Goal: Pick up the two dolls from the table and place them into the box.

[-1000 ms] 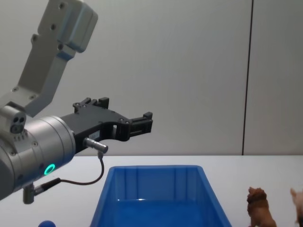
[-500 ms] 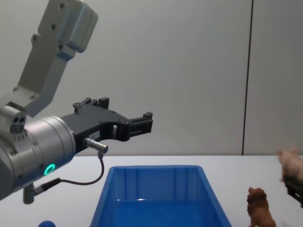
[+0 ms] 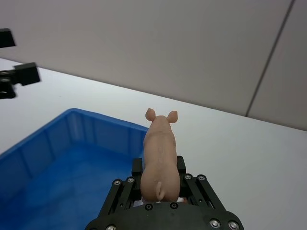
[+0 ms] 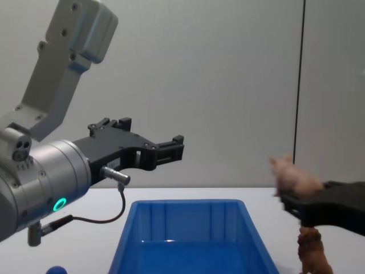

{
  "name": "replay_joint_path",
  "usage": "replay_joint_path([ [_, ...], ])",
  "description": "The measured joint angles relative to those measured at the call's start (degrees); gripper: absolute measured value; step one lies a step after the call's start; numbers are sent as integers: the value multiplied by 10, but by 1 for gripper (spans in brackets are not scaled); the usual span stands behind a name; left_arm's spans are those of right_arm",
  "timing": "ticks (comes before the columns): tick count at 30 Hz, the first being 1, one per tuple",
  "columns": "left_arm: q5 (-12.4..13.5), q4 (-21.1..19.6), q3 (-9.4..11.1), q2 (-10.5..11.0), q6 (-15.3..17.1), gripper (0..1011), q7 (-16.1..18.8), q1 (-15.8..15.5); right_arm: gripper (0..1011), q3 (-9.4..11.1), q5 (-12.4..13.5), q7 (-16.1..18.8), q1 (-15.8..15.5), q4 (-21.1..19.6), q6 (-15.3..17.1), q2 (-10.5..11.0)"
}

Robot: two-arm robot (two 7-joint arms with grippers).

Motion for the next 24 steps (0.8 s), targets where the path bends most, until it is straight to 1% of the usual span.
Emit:
replay_joint_path([
  [9, 0, 0, 0, 0, 0, 1002, 0, 0, 376, -19, -16, 57, 43, 41, 11, -33],
  [11, 0, 0, 0, 0, 0, 1002, 0, 0, 381, -22, -19, 63, 49, 48, 13, -38],
  [14, 0, 0, 0, 0, 0, 1002, 0, 0, 446, -26, -24, 76, 59, 59, 17, -45],
  [15, 0, 0, 0, 0, 0, 1002, 0, 0, 493, -28, -26, 81, 64, 64, 19, -49],
  [16, 0, 0, 0, 0, 0, 1002, 0, 0, 493, -28, -26, 81, 64, 64, 19, -49],
  [18, 0, 0, 0, 0, 0, 1002, 0, 0, 620, -30, -28, 85, 68, 70, 22, -52],
  [20, 0, 0, 0, 0, 0, 1002, 0, 0, 654, -32, -31, 88, 73, 77, 25, -56],
  [22, 0, 0, 0, 0, 0, 1002, 0, 0, 741, -32, -32, 89, 75, 79, 27, -57],
  [24, 0, 0, 0, 0, 0, 1002, 0, 0, 779, -32, -33, 88, 76, 81, 28, -58],
])
